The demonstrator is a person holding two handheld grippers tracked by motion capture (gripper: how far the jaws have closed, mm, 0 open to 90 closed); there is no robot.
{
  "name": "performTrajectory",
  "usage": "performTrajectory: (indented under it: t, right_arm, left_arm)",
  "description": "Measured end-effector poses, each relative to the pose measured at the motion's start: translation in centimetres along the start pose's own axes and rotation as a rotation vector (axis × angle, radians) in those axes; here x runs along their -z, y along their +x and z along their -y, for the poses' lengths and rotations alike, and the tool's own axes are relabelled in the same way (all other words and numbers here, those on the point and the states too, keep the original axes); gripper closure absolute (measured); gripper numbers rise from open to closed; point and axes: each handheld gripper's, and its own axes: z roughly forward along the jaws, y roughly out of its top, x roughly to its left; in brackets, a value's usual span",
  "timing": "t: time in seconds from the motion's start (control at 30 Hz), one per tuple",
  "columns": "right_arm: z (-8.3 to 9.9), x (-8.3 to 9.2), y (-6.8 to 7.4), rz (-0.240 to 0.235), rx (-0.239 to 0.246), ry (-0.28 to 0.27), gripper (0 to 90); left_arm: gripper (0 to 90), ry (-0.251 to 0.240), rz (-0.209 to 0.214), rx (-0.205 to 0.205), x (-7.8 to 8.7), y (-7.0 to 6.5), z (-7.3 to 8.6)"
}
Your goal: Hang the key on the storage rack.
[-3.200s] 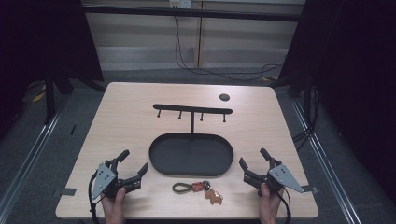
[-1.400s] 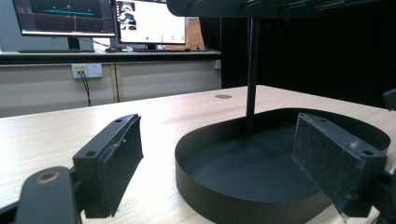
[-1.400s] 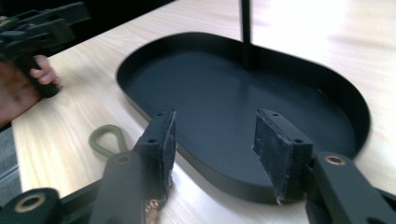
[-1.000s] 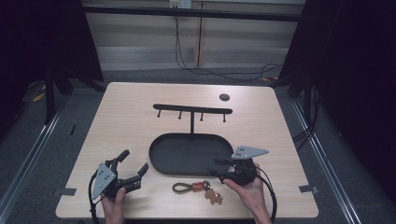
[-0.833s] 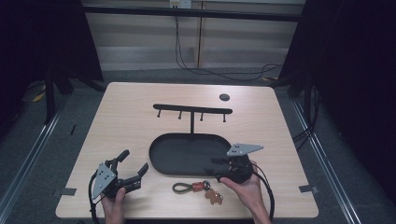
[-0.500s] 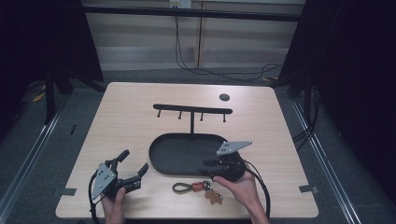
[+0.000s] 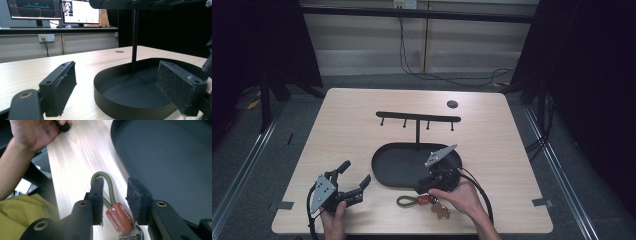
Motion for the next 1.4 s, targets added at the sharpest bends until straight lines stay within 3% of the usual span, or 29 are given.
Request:
performTrajectory:
  t: [0.13,0.17,0.37,0.53,0.63,0.9,1.0,1.4]
  right_arm:
    - [-0.3,-0.6,-0.1,-0.006,0.015,0.025,69.9]
    - [-0.4,-1.1,0.2,-0.016,0.017,0.056,72.2]
    - [-0.8,-2.2,0.4,0.0,0.036,0.117,78.1]
    - [-1.2,-3.6,0.5,-0.02,0.069,0.202,83.8]
    - [-1.4,-4.2,0.4,-0.027,0.065,0.223,85.2]
    - [-2.1,-5.4,0.5,-0.033,0.09,0.286,83.7]
    - [-2.3,-5.8,0.7,-0.026,0.108,0.337,82.5]
    - [-2.2,-6.3,1.2,0.0,0.15,0.394,81.1]
  left_arm:
    - [15.7,-0.001,0.0,-0.001,0.0,0.0,0.0]
    - [15.7,-0.001,0.0,0.0,0.0,0.0,0.0]
    - [15.6,0.0,0.0,-0.001,0.0,0.0,0.0]
    - [15.7,-0.001,0.001,-0.001,0.0,0.0,0.0]
    - [15.7,-0.001,0.001,0.0,0.0,0.0,0.0]
    - [15.7,-0.001,0.001,-0.001,0.0,0.0,0.0]
    - [15.6,0.0,0.001,-0.001,0.0,0.0,0.0]
    - [15.6,-0.001,0.001,0.0,0.0,0.0,0.0]
